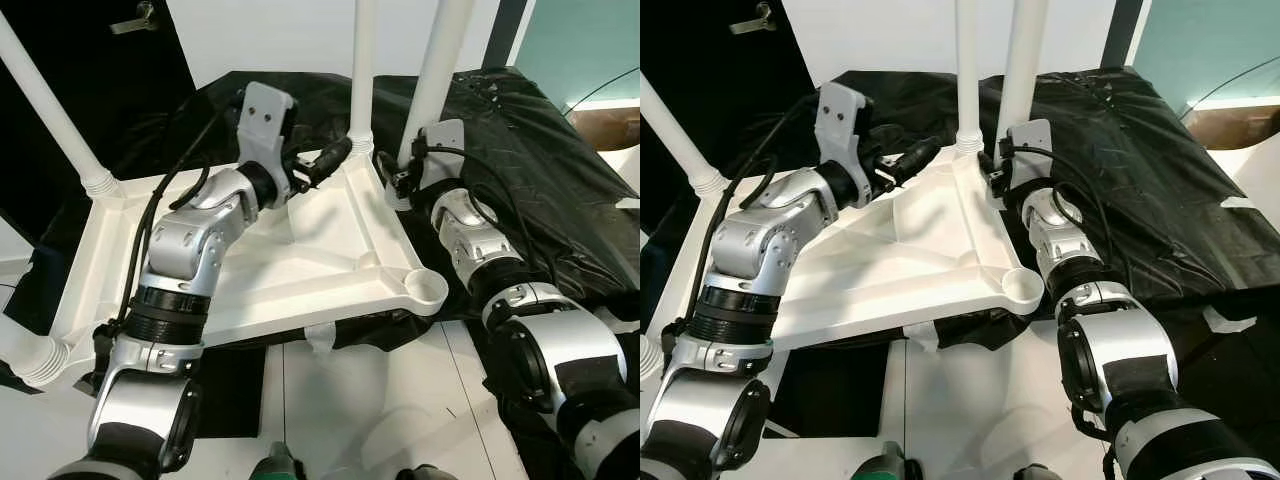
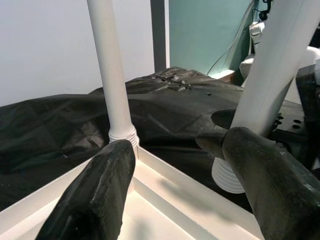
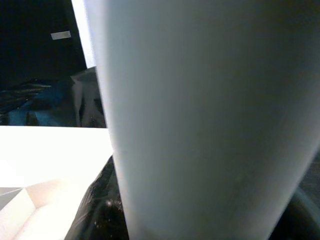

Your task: Building children table

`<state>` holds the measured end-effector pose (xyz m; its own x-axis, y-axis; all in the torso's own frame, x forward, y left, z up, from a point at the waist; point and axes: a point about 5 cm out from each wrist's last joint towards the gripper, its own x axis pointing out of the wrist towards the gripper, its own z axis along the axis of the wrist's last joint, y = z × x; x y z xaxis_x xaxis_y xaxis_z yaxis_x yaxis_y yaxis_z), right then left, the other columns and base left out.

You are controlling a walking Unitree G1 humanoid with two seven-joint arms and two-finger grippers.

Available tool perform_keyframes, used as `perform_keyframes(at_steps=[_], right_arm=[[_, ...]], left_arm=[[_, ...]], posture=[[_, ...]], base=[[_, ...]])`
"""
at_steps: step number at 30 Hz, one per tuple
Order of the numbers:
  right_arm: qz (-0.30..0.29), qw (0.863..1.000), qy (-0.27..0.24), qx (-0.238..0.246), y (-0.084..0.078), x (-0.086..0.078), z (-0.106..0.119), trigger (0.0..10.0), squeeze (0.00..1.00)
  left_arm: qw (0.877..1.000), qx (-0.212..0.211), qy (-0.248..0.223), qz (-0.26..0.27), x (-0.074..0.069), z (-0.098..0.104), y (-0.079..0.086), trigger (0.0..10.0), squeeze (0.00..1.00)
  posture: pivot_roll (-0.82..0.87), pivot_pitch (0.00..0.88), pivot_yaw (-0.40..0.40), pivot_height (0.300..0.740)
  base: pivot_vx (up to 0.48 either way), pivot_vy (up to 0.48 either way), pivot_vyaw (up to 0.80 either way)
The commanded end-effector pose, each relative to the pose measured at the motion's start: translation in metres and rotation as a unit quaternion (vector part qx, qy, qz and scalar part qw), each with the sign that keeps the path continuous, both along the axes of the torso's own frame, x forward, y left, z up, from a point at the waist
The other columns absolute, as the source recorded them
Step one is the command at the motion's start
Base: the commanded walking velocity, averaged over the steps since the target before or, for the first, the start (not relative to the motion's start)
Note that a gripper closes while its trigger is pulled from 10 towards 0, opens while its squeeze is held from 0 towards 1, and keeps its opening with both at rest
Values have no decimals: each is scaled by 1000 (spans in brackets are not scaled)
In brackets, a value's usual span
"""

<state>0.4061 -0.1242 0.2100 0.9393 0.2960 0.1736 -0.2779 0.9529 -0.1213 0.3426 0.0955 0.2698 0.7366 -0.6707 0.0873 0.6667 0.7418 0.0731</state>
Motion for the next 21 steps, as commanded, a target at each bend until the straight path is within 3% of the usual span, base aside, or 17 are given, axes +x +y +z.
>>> perform_keyframes(at_steps=[1, 15, 21], right_arm=[[-1, 1000, -4, 13, 0, -1, 1, 10000, 0], [1, 1000, -5, 13, 2, 0, 2, 10000, 0], [0, 1000, -8, 12, 2, 0, 2, 10000, 0]], left_arm=[[1000, -5, 10, 20, 1, -7, 9, 10000, 0], [999, -1, 12, 37, 3, -14, 16, 10000, 0], [995, -2, 25, 98, 11, -30, 29, 10000, 0]], posture=[[69, 51, 55, 740], [73, 38, 51, 740], [74, 30, 48, 740]], base=[[0, 0, 0], [0, 0, 0], [0, 0, 0]])
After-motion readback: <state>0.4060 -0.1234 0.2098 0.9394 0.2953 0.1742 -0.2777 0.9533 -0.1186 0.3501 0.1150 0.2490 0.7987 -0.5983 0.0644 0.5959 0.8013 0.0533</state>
